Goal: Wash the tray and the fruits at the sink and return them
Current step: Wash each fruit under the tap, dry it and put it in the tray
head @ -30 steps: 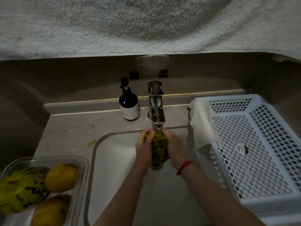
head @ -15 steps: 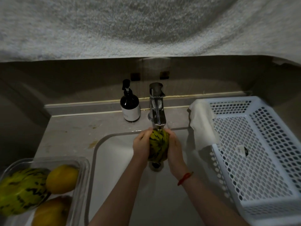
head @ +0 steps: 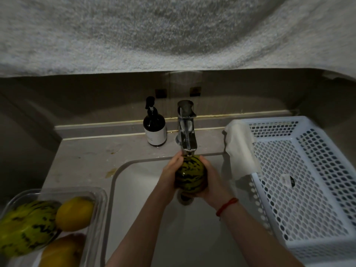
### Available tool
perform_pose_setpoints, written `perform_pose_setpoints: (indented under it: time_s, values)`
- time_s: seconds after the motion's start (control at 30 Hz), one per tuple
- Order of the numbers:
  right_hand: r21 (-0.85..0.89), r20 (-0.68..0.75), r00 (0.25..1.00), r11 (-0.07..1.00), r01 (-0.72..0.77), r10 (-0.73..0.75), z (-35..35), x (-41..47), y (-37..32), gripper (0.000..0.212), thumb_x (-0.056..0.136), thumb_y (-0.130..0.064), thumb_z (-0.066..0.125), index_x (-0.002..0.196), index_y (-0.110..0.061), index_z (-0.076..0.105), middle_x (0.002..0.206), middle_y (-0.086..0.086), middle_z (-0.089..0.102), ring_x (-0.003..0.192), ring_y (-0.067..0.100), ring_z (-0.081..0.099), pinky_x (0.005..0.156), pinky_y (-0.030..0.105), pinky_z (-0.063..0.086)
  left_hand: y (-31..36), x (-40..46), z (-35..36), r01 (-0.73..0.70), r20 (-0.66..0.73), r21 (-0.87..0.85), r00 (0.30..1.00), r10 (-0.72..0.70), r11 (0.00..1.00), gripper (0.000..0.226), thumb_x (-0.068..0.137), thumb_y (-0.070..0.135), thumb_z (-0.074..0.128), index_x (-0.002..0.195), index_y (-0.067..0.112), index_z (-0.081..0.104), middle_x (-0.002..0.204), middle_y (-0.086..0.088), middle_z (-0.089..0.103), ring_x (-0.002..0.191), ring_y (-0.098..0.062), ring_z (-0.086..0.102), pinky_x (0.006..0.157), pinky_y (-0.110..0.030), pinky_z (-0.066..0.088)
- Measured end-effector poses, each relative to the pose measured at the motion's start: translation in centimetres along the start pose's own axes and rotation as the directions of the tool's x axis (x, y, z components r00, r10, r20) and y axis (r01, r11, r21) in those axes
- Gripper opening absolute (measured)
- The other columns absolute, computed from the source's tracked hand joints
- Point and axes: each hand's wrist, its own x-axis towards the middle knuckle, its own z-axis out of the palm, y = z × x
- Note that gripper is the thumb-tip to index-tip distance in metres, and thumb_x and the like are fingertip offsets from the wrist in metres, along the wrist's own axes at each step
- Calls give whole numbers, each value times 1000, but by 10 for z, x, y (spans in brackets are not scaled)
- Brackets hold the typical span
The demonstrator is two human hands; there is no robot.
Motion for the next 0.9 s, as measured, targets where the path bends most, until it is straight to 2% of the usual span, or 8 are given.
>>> perform_pose_setpoints:
  time_s: [0.07, 0.17, 0.27, 0.37, 0.57, 0.63, 0.73, 0.9]
  values:
    - [30, -14, 998, 998, -58, 59, -1, 2, 5, 44, 90, -49, 46, 97, -13, 71, 87, 10, 73, 81, 27, 68, 69, 38, 56, -2, 3, 3, 0, -53, 1, 999, 0, 1000, 60, 78, 42, 58, 132, 17, 53, 127, -11, 60, 116, -27, 58, 101, -47, 45]
    - [-121, -97, 991, 987, -108, 96, -2, 4, 14, 54, 91, -59, 38, 99, -15, 69, 99, 15, 69, 91, 33, 65, 78, 48, 55, -5, 5, 8, 36, -218, 57, 976, -23, 998, 42, 81, 39, 64, 114, 12, 66, 113, -14, 67, 104, -26, 65, 95, -44, 50]
    - [-410, -193, 975, 912, 26, -115, -1, 9, 18, 51, 93, -63, 27, 87, -28, 65, 92, 5, 68, 90, 25, 64, 80, 39, 54, -1, 12, 13, 161, -379, -68, 909, -175, 985, 36, 84, 33, 63, 102, 3, 69, 105, -20, 69, 100, -34, 65, 92, -48, 51]
    - [-698, 12, 925, 659, 279, -379, -2, 15, 13, 37, 95, -55, 34, 108, -30, 58, 100, -1, 64, 95, 16, 60, 76, 25, 47, 9, 17, 15, 349, -311, -153, 871, -380, 925, 41, 86, 33, 57, 112, 1, 64, 115, -23, 63, 105, -37, 61, 94, -50, 48]
    - [-605, 306, 910, 680, 414, -281, -14, 13, 1, 51, 80, -23, 73, 126, -14, 53, 117, 4, 58, 107, 17, 59, 92, 34, 52, 18, 12, 2, 523, -137, -123, 833, -536, 844, 46, 90, 51, 45, 94, 8, 63, 95, -17, 63, 89, -31, 57, 69, -39, 45]
    - [-633, 239, 916, 664, 399, -323, -9, 13, -1, 37, 86, -27, 67, 119, -15, 57, 110, 6, 63, 102, 20, 61, 90, 37, 52, 13, 8, 4, 430, -65, -182, 892, -447, 884, 48, 91, 47, 46, 98, 3, 64, 92, -19, 66, 89, -31, 60, 73, -39, 49]
    - [-574, 38, 948, 770, 279, -315, 3, 15, 2, 22, 94, -32, 50, 104, -16, 63, 99, 8, 65, 95, 25, 63, 87, 44, 53, -4, 8, 5, 66, -92, -12, 994, -67, 998, 34, 91, 28, 54, 116, 5, 59, 108, -21, 64, 97, -32, 64, 81, -42, 54]
    - [-304, -246, 969, 950, -70, -8, 9, 18, 0, 42, 94, -36, 37, 92, -7, 66, 102, 22, 64, 99, 37, 60, 92, 51, 50, -15, 4, 11, -215, -62, 406, 963, 262, 888, 34, 87, 29, 64, 115, 11, 59, 108, -12, 64, 102, -25, 62, 87, -35, 54]
